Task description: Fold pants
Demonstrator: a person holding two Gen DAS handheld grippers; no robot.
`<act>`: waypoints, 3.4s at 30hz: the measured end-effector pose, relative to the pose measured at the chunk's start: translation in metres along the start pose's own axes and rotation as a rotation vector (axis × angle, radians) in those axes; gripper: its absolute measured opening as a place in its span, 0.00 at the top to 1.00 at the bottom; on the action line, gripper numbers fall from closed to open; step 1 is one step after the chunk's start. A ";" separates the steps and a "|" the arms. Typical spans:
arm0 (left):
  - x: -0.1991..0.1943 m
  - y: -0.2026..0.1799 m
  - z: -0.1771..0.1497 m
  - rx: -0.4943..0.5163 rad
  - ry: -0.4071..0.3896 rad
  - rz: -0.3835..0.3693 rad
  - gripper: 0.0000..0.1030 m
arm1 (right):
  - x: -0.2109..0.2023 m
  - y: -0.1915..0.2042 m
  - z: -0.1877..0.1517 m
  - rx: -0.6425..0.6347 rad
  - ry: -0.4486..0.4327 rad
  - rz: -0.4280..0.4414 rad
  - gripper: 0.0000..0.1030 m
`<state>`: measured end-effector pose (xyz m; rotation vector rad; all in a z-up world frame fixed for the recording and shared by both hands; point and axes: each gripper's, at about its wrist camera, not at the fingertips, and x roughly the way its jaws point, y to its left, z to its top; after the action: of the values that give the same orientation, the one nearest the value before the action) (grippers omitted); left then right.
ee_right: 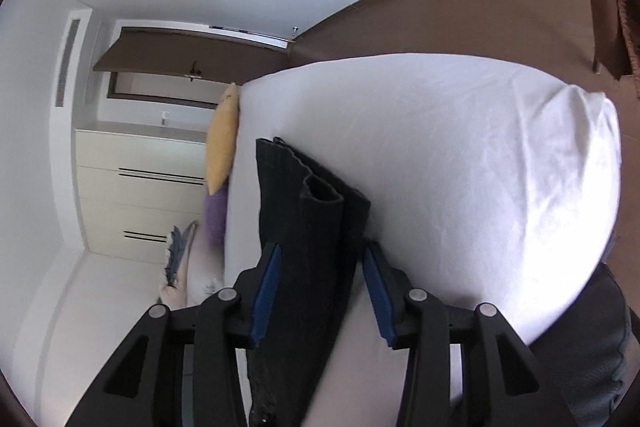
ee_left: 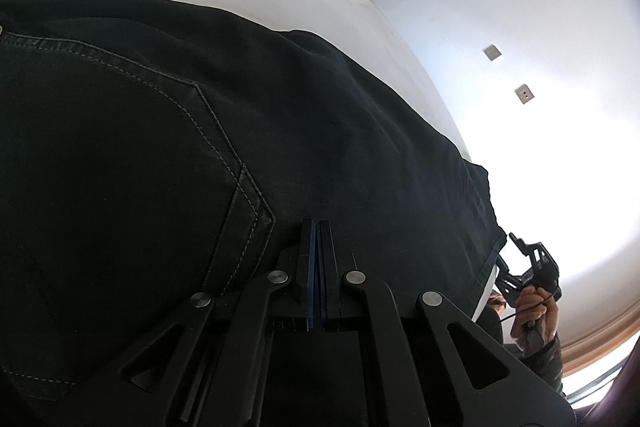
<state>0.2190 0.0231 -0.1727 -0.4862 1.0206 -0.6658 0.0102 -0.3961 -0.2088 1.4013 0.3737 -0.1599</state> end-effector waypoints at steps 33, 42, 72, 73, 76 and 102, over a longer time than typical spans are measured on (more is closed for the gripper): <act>-0.004 -0.010 -0.002 0.027 -0.006 0.038 0.98 | 0.041 0.156 -0.176 -1.194 0.095 -0.414 0.89; 0.010 -0.043 0.006 -0.073 0.033 -0.089 0.65 | 0.070 0.134 -0.249 -1.580 0.030 -0.622 0.89; 0.020 -0.079 0.080 -0.007 0.154 -0.107 0.91 | 0.056 0.176 -0.403 -1.845 0.184 -0.283 0.88; 0.015 -0.076 0.085 0.006 0.151 -0.095 0.91 | 0.058 0.179 -0.407 -1.844 0.196 -0.268 0.88; 0.008 -0.068 0.101 0.033 0.152 -0.056 0.91 | 0.066 0.183 -0.416 -1.847 0.234 -0.243 0.88; -0.032 -0.010 0.069 0.059 0.038 0.175 0.87 | 0.141 0.189 -0.370 -1.794 0.418 -0.266 0.61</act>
<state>0.2661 0.0437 -0.1158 -0.3293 1.0626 -0.5483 0.1436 0.0139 -0.1277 -0.4143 0.7576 0.2443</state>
